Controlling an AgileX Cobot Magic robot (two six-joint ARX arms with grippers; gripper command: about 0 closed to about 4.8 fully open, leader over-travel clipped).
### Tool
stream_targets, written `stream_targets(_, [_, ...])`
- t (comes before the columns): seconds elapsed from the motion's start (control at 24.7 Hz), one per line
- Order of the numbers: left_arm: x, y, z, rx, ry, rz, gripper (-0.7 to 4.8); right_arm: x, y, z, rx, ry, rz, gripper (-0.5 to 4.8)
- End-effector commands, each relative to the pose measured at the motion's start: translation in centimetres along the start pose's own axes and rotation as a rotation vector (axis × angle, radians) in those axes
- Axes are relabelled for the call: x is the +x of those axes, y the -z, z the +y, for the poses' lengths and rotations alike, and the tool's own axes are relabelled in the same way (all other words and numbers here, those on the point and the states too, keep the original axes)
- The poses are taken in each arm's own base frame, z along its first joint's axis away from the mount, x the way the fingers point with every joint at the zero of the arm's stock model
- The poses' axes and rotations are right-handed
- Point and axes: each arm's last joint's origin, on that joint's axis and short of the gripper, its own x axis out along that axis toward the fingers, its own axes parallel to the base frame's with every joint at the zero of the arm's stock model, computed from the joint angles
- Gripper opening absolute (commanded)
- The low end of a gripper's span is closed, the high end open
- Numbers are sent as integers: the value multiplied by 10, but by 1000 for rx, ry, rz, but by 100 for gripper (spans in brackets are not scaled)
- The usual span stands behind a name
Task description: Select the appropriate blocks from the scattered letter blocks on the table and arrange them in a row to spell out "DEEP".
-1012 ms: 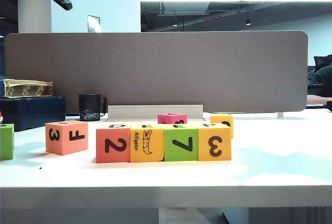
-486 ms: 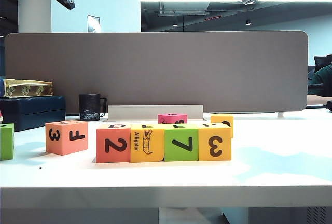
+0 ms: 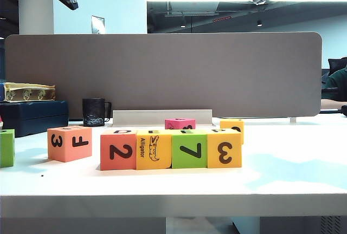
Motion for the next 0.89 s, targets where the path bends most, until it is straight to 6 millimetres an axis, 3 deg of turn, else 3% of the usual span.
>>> stream_targets(0.04, [-2, 0, 0, 4, 1, -13, -6, -1, -2, 1, -10, 1, -10, -1])
stream_targets(0.53, [-2, 0, -1, 4, 2, -13, -6, -2, -1, -4, -29, 178, -10, -1])
stream_targets(0.89, [-2, -1, -1, 5, 3, -15, -6, -19, -3, 0, -41, 306, -67, -1])
